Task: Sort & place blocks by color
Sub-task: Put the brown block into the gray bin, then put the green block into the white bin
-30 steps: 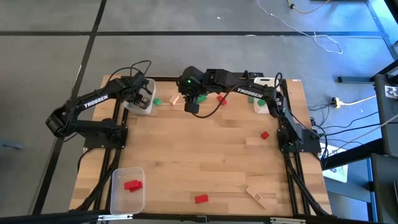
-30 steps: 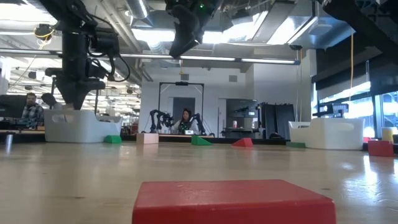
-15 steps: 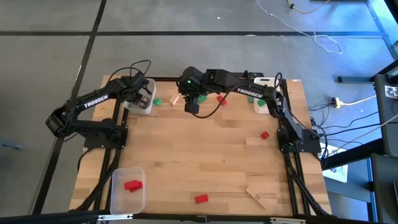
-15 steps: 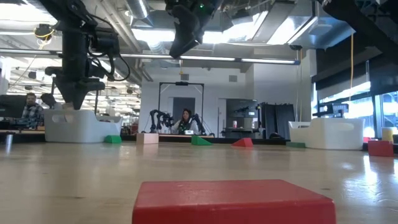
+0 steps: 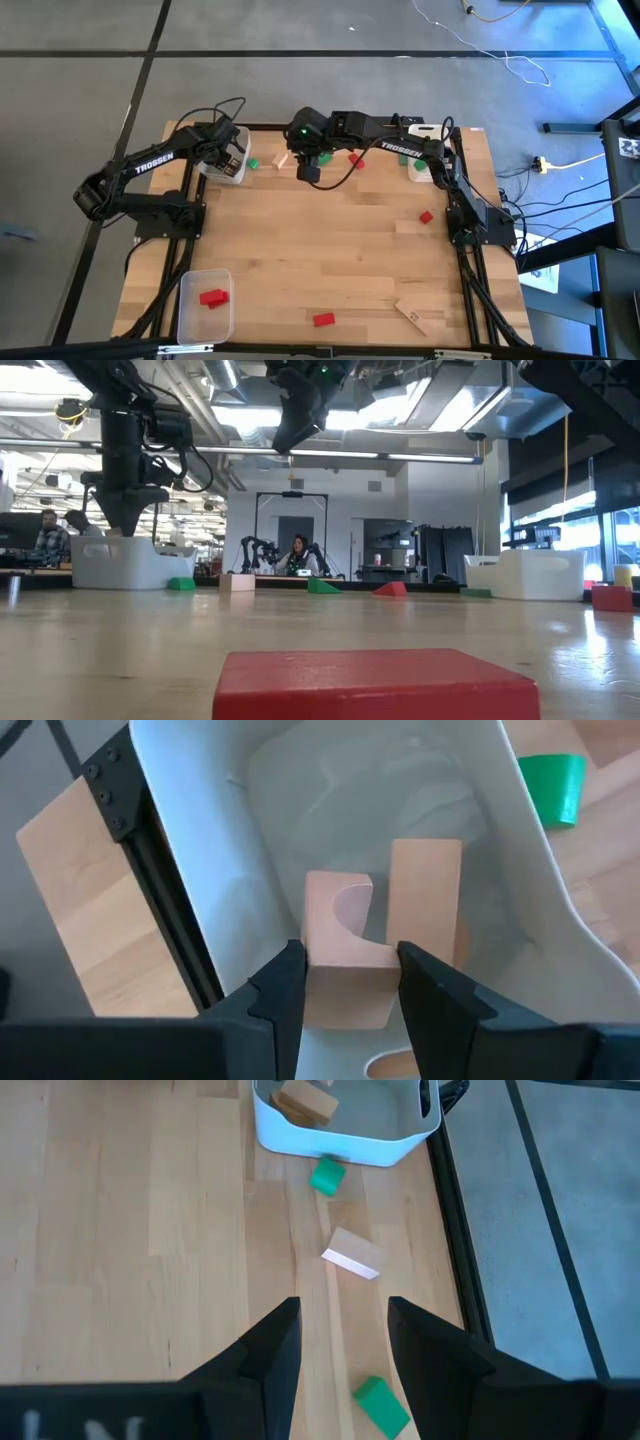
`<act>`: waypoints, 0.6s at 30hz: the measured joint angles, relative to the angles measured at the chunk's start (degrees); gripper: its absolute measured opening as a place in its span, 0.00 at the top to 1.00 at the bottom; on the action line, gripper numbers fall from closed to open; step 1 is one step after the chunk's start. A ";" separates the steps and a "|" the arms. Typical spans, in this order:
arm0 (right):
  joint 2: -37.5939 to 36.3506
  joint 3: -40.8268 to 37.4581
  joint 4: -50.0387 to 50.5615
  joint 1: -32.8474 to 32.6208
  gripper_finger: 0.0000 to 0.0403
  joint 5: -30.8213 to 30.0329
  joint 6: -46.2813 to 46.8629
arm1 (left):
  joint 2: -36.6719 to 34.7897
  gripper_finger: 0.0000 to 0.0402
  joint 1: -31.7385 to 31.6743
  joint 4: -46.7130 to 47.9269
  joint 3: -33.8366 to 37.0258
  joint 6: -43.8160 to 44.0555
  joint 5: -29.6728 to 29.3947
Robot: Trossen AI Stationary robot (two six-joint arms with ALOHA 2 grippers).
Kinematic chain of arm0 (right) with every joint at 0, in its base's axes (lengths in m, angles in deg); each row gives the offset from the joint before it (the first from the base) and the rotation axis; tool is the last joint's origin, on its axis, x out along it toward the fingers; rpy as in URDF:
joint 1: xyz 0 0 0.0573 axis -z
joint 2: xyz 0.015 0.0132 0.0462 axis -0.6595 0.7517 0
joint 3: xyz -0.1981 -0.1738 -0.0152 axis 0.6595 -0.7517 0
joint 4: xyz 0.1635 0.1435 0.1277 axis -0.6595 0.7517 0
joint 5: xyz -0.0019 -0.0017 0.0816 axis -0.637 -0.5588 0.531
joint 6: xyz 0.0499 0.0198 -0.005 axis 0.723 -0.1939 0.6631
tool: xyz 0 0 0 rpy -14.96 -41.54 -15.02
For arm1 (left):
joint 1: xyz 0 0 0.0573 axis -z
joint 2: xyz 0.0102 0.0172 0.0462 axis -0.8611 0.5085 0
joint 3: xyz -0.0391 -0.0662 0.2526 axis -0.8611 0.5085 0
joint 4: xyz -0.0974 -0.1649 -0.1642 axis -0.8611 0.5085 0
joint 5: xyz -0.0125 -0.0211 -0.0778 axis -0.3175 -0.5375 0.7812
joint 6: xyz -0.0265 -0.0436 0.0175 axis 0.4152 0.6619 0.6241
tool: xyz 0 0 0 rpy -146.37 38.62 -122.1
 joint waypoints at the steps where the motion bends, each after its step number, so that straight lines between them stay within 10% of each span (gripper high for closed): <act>1: 0.00 0.00 0.00 0.00 0.62 0.00 -0.02 | 0.00 0.67 0.00 -0.02 0.00 -0.01 -0.29; 18: 0.02 0.00 0.11 0.00 0.62 0.00 -0.10 | 1.73 0.60 0.00 -0.54 0.00 -2.80 1.41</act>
